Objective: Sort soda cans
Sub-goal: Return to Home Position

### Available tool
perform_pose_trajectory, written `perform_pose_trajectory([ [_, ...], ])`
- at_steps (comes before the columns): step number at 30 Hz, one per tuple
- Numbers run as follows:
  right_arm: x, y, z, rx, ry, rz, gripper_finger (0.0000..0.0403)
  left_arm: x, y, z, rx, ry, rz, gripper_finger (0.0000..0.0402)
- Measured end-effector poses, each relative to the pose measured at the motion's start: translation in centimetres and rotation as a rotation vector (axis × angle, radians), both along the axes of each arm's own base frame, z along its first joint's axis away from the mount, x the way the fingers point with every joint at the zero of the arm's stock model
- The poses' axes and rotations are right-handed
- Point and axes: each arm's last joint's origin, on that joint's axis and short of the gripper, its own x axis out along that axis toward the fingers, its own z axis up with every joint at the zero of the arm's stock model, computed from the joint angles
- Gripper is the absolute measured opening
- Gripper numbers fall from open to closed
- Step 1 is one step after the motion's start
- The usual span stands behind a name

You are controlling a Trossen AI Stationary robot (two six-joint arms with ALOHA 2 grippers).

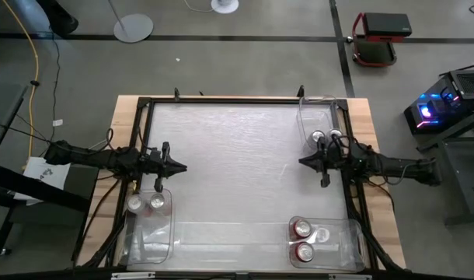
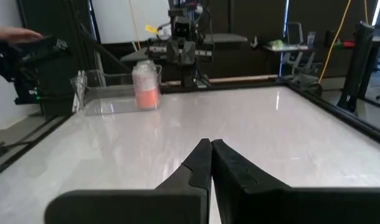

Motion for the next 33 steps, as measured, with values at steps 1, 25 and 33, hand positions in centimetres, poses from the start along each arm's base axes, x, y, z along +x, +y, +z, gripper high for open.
perform_pose_trajectory([
  [1, -0.04, 0.0, 0.06, -0.001, -0.007, 0.0, 0.0003, 0.0, 0.0, 0.0, 0.0, 0.0, 0.0, 0.0021],
  [25, -0.32, 0.03, 0.42, -0.005, -0.053, -0.001, 0.0003, 0.0, 0.0, 0.0, 0.0, 0.0, -0.001, 0.0021],
  [33, -0.32, 0.03, 0.42, -0.005, -0.052, -0.001, 0.0003, 0.0, 0.0, 0.0, 0.0, 0.0, 0.0, 0.0021],
])
